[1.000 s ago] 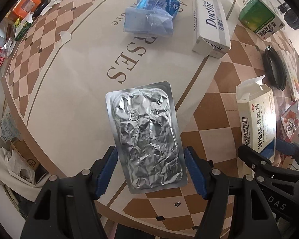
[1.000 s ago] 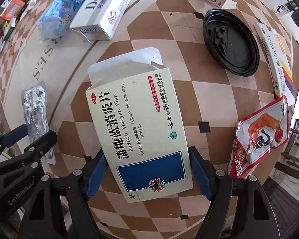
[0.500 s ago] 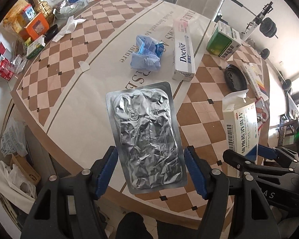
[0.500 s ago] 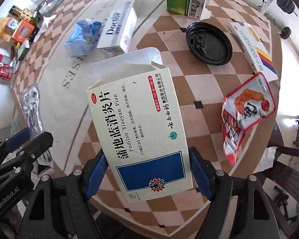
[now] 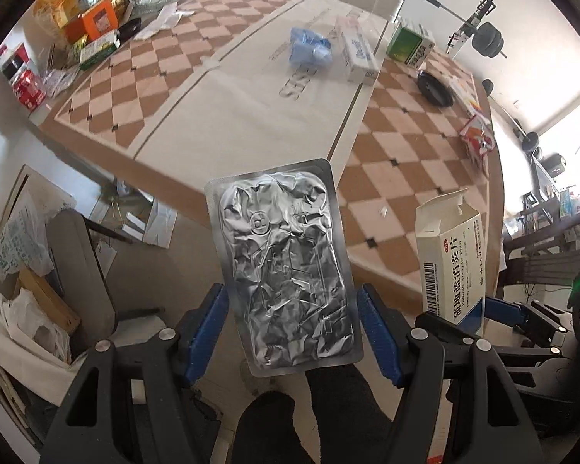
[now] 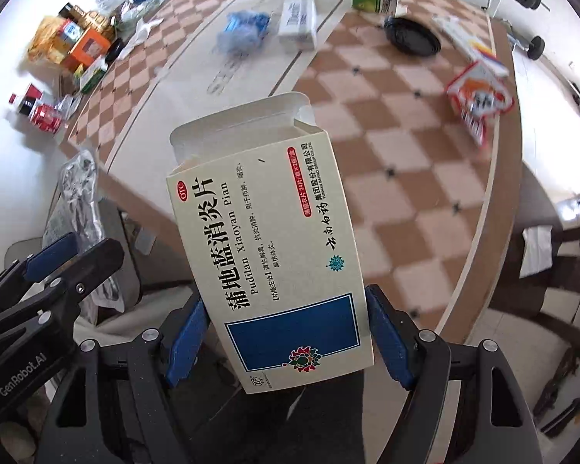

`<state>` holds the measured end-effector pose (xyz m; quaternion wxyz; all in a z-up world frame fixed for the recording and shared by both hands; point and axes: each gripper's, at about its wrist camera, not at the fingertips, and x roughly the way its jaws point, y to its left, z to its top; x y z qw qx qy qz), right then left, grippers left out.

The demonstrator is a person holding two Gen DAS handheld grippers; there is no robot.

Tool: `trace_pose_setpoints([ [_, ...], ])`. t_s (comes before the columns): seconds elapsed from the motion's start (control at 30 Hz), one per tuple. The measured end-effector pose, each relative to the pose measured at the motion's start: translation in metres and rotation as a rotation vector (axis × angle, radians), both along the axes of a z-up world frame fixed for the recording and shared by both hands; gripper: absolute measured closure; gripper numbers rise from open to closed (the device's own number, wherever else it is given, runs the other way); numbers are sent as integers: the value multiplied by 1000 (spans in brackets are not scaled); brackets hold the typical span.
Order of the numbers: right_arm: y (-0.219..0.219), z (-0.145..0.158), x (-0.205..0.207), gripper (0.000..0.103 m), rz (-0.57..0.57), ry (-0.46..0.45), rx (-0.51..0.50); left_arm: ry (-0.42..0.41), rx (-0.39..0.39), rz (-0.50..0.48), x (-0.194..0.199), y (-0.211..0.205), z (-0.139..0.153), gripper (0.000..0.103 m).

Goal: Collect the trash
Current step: 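Carry the blister pack and medicine box over the trash bin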

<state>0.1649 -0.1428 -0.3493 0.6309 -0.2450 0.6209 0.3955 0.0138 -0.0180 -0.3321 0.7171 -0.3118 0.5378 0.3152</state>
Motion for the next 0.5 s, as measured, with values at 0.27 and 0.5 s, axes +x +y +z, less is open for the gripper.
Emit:
trace_pose_setpoints([
  [0.27,-30,-116,-77,24,50,96,-177,131,-151,88,-63,0,-124,37],
  [0.5,-21,-260,-94,24,73,111,-283,181,-256,135,-60,26,-276,37],
])
